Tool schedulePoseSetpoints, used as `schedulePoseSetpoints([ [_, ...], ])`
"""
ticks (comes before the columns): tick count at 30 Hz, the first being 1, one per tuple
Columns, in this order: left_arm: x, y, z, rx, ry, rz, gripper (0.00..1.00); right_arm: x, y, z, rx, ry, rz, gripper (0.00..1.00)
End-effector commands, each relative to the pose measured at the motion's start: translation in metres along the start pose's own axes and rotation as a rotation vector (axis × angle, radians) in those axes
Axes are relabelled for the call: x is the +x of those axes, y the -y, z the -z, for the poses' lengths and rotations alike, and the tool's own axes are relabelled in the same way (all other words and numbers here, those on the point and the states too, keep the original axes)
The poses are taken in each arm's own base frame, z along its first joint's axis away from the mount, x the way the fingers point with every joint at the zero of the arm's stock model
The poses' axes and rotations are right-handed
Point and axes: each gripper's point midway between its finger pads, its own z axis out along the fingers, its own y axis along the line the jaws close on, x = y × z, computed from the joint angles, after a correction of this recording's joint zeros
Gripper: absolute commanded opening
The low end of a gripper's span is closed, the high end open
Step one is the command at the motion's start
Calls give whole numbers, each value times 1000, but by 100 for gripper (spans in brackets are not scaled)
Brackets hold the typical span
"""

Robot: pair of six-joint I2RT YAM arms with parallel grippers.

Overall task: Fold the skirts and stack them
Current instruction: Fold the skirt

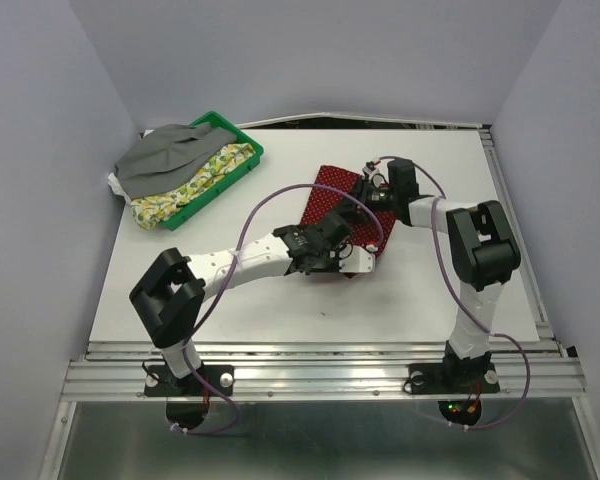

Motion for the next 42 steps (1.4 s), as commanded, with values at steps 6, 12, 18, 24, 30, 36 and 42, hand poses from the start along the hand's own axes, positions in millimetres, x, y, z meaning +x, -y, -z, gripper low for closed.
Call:
schedulePoseSetpoints([
  [6,-10,-14,31,-35,-9,-10,0,28,53,-37,-31,14,17,32],
  [12,-21,-33,43,-89,6,-19,0,94,51,-39,-20,-115,-5,29],
  [18,-26,-40,52,-92,4,-17,0,122,22,-33,-47,-176,45,28],
  [24,-25,-18,62,-14,6,-29,0,57,-25,-24,-49,-92,299,36],
  [30,-15,11,67,32,-7,-50,0,-50,-27,3,92,64,395,51],
  [36,-15,13,72,34,-2,-38,0,-83,41,9,308,56,464,54],
  [42,-22,1,81,4,4,-45,6,-65,95,-1,371,-28,413,49],
])
